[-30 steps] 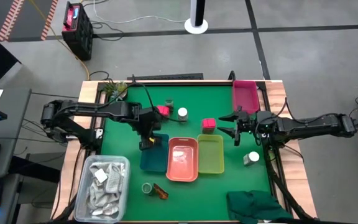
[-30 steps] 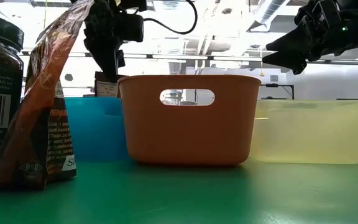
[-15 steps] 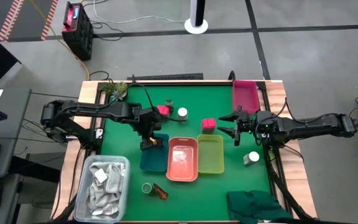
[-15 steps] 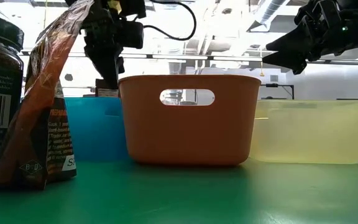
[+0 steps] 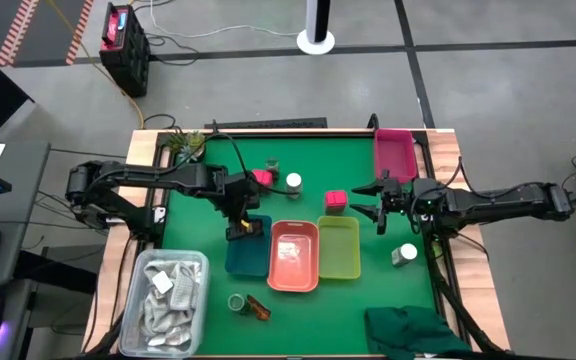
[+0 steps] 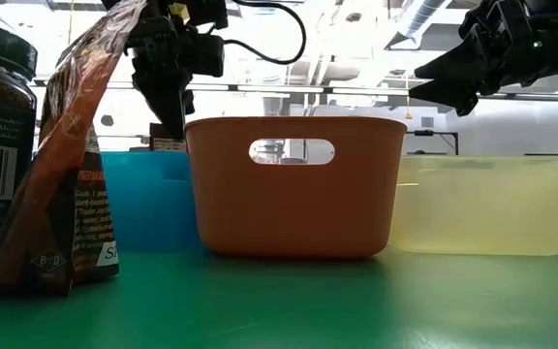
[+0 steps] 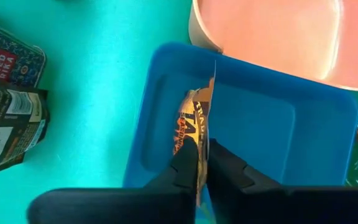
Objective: Sort spices by type
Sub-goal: Put the middle orange seasoning pack into the blue bin, then put the bottom orange seasoning pack into the blue bin
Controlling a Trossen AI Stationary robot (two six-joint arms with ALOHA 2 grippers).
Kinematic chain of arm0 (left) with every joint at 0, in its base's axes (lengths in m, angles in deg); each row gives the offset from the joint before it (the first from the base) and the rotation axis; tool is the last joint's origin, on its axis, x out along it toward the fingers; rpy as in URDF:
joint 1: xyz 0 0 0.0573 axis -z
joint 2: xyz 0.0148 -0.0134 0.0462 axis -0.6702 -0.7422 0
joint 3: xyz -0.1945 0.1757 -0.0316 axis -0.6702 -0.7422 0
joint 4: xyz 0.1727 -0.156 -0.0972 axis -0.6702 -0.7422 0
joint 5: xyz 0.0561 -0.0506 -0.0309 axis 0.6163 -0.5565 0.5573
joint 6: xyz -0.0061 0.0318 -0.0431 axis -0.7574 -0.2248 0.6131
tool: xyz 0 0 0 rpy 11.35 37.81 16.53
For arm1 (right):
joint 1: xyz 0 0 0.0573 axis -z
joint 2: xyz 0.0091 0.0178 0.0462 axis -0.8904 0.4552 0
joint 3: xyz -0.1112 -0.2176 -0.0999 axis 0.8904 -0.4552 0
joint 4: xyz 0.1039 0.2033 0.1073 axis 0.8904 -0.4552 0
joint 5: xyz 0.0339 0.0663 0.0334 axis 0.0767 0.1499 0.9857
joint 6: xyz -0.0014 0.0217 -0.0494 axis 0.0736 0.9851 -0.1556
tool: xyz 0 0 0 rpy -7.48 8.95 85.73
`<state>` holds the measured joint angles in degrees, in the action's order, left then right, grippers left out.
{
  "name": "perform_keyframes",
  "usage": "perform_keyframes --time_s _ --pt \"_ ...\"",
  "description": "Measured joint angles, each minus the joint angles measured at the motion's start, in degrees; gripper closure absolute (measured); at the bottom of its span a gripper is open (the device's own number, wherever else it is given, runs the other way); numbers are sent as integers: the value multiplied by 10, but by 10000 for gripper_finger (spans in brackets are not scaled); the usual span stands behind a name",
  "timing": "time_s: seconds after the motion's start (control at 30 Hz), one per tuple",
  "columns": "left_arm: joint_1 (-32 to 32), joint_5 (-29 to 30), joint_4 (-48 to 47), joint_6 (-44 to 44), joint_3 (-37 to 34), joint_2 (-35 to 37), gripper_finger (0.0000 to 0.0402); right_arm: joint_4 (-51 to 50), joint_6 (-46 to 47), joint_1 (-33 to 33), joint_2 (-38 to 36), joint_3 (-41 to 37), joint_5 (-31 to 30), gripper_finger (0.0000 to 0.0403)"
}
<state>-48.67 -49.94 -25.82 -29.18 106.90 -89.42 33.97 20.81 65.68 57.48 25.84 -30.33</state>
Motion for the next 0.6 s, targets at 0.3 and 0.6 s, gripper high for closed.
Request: perform_keyframes --time_s 0.3,0.6 --pt "3 6 0 -2 0 0 303 0 0 0 0 0 0 143" --pt "3 5 -5 -5 17 0 287 0 -2 0 0 0 0 143"
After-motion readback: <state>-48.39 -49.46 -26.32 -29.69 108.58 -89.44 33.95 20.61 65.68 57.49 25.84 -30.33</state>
